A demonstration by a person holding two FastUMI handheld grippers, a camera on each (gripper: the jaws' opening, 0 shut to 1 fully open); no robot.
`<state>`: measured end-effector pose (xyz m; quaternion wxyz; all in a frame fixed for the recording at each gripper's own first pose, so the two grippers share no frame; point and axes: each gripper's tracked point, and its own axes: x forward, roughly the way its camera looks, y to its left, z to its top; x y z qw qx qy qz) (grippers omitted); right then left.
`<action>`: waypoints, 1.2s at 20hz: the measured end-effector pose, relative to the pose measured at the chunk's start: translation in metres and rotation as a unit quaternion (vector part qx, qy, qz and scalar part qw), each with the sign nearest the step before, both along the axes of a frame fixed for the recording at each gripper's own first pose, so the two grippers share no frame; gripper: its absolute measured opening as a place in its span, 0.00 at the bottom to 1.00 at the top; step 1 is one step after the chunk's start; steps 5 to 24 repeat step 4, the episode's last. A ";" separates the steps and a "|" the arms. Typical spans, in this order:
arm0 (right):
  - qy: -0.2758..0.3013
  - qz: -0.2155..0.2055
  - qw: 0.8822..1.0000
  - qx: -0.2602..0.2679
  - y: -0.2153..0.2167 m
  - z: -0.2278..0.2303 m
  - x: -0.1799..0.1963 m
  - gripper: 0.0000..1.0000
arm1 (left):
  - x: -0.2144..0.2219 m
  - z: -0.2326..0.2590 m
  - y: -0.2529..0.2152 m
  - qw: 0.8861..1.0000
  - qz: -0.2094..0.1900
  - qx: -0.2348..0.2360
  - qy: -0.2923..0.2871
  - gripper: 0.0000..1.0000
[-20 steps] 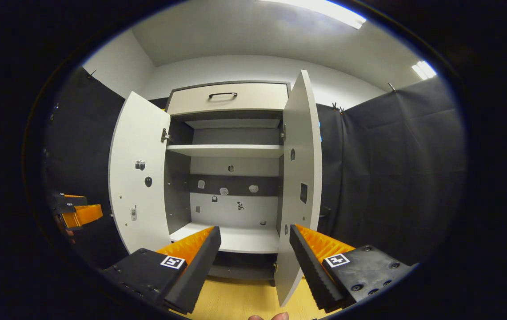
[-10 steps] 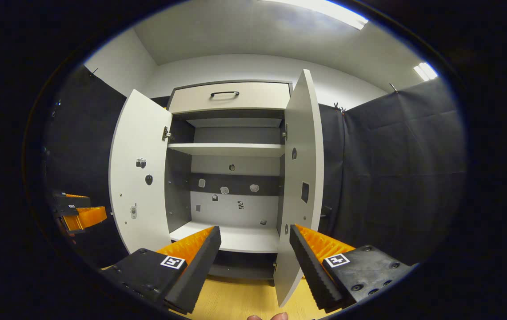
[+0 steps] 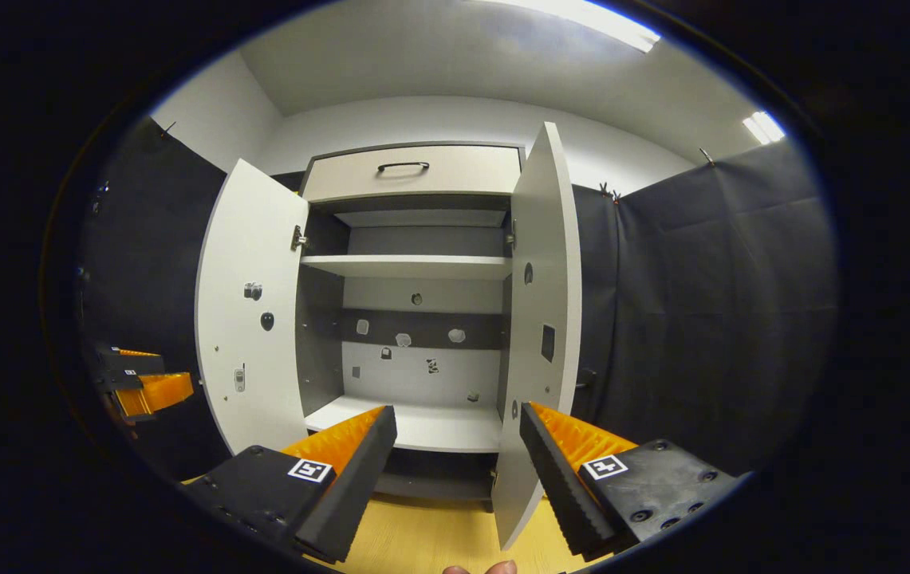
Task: Open the right door of the double-door shoe cabinet with the right hand, and open the left door with the left hand.
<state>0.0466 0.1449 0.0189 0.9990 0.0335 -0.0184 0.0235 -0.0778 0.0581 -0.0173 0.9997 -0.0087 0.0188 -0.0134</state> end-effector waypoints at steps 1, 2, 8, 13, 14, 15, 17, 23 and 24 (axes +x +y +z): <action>-0.001 0.000 1.000 0.000 0.001 0.000 0.001 0.98 | -0.001 0.000 0.000 1.000 0.000 0.000 0.000 0.96; 0.000 -0.001 1.000 0.000 0.000 0.000 0.001 0.98 | -0.001 0.000 0.001 1.000 0.000 0.001 0.000 0.96; 0.000 -0.001 1.000 0.002 0.000 0.000 0.000 0.98 | 0.000 0.000 0.000 1.000 0.000 0.000 0.000 0.96; 0.000 -0.001 1.000 0.002 0.000 0.000 0.000 0.98 | 0.000 0.000 0.000 1.000 0.000 0.000 0.000 0.96; 0.000 -0.001 1.000 0.002 0.000 0.000 0.000 0.98 | 0.000 0.000 0.000 1.000 0.000 0.000 0.000 0.96; 0.000 -0.001 1.000 0.002 0.000 0.000 0.000 0.98 | 0.000 0.000 0.000 1.000 0.000 0.000 0.000 0.96; 0.000 -0.001 1.000 0.002 0.000 0.000 0.000 0.98 | 0.000 0.000 0.000 1.000 0.000 0.000 0.000 0.96; 0.000 -0.001 1.000 0.002 0.000 0.000 0.000 0.98 | 0.000 0.000 0.000 1.000 0.000 0.000 0.000 0.96; 0.000 -0.001 1.000 0.002 0.000 0.000 0.000 0.98 | 0.000 0.000 0.000 1.000 0.000 0.000 0.000 0.96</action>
